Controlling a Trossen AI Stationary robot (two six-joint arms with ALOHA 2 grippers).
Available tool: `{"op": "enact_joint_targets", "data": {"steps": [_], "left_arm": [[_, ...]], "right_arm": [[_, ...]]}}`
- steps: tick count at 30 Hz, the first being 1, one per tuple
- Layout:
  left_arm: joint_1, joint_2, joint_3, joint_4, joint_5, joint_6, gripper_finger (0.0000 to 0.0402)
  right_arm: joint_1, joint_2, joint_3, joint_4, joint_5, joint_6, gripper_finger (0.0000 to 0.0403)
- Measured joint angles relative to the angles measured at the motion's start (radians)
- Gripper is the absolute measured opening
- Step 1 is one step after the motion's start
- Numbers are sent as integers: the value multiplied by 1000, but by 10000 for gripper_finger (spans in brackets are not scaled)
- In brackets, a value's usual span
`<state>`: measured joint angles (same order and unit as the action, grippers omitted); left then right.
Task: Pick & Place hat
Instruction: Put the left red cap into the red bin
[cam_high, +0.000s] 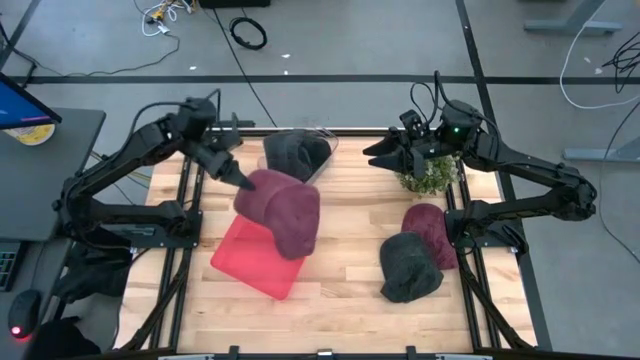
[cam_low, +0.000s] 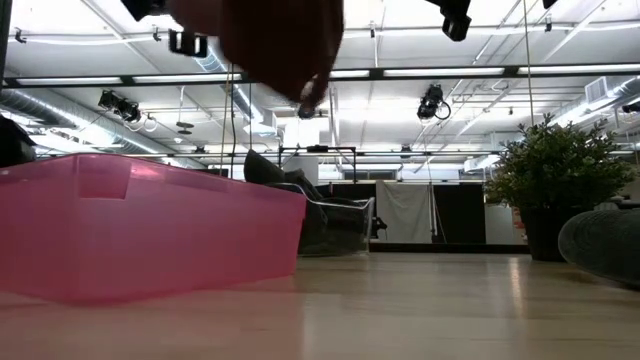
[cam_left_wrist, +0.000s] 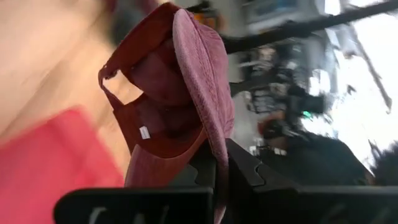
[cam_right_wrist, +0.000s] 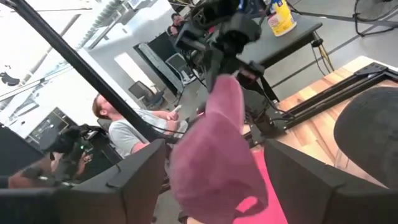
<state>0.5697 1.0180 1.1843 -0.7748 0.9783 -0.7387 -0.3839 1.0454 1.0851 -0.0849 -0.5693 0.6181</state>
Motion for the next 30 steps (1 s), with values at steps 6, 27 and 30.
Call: {"op": "enact_joint_targets", "data": {"steps": [6, 27, 30], "left_arm": [[-19, -9, 0, -272, -205, -10, 12], [-236, -48, 0, -444, -246, -184, 11], [-239, -75, 4, -447, -214, -252, 11]], "right_arm": [[0, 0, 0, 0, 5, -1, 274], [1, 0, 0, -53, 5, -25, 274], [1, 0, 0, -53, 5, -25, 274]]}}
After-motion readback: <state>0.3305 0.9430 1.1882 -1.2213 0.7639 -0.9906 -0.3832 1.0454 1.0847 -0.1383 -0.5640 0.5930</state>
